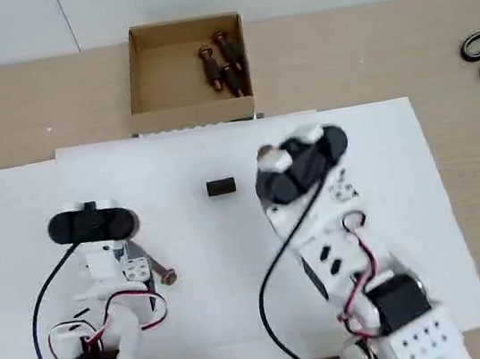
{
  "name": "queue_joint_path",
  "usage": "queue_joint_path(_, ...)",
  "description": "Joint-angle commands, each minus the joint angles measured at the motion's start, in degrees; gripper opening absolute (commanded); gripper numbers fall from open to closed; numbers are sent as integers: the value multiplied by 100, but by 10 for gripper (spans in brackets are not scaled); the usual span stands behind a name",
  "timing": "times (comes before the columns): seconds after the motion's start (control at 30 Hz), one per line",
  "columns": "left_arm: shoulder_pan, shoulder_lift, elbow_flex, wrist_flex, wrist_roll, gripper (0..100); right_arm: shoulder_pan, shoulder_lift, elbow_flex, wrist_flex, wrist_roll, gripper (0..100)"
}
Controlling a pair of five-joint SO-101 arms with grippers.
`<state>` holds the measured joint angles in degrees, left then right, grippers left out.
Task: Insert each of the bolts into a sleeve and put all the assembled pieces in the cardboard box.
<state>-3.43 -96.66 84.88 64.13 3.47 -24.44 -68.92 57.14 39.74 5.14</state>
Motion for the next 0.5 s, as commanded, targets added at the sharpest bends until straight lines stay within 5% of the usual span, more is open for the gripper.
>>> queue_joint_path(0.0, -114, -53, 365, -431, -35, 6, 233, 1604, -1363, -418, -193, 3)
queue_joint_path(0.27, -105, -53, 690, -721, -26, 6, 470, 5077, -4097, -1121, -123, 3)
queue_joint_path(0.47, -123, -53, 699, -721, -9, 6, 435, 7433, -6022, -1622, 923, 4)
